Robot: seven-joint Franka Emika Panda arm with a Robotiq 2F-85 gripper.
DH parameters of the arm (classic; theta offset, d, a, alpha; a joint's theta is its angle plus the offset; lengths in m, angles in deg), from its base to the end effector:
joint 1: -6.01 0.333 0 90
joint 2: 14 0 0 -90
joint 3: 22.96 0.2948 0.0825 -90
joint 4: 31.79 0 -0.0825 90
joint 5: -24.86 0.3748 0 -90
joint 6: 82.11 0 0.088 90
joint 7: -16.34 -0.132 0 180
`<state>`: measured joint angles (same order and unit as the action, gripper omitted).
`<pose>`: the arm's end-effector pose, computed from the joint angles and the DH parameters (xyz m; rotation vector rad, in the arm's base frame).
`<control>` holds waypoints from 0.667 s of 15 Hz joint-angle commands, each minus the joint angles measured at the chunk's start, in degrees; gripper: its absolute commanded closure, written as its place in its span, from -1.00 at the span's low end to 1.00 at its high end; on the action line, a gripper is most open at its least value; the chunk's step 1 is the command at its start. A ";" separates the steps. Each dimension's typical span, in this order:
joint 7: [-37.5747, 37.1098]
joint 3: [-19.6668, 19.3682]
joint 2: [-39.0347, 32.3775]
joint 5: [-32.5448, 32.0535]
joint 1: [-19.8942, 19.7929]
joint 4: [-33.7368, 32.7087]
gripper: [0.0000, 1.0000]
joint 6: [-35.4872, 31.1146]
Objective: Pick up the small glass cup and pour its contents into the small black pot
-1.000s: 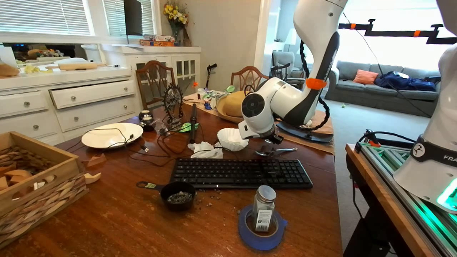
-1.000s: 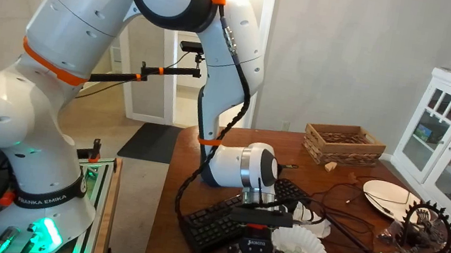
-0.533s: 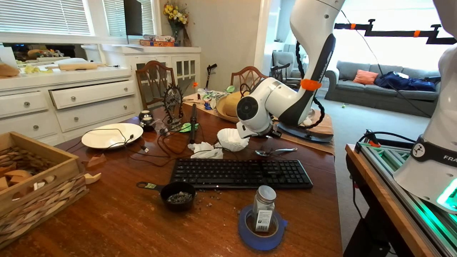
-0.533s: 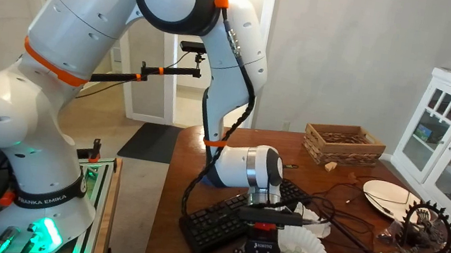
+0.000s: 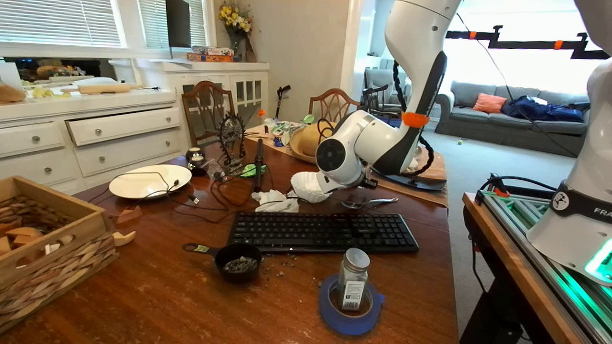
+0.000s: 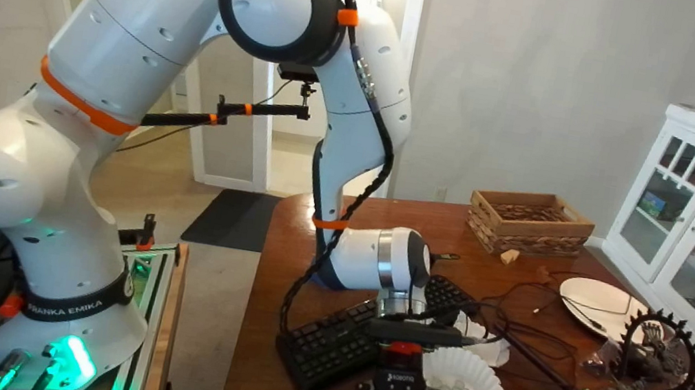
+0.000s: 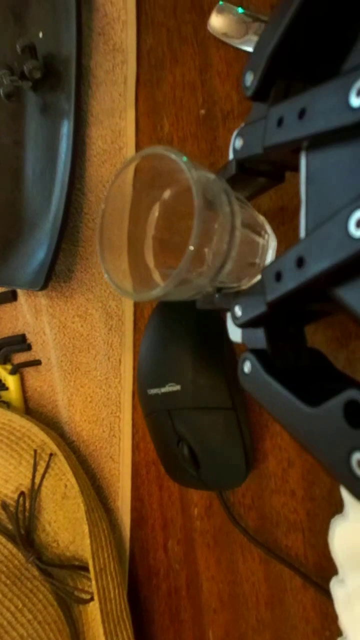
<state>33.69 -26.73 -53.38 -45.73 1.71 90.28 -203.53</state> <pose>0.4601 -0.1341 0.0393 1.8973 1.3521 -0.9573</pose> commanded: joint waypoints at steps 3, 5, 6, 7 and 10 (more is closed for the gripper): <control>0.53 0.57 -2.31 -2.13 0.39 -1.37 0.56 3.07; 0.44 0.80 -2.85 -2.35 0.28 -1.58 0.56 3.66; 0.36 0.87 -3.06 -2.45 0.27 -1.65 0.56 3.84; 0.31 0.95 -3.25 -2.49 0.22 -1.70 0.56 3.91; 0.20 1.01 -3.64 -2.53 0.14 -1.75 0.56 4.00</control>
<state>33.73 -26.19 -55.78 -46.96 1.85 89.52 -201.21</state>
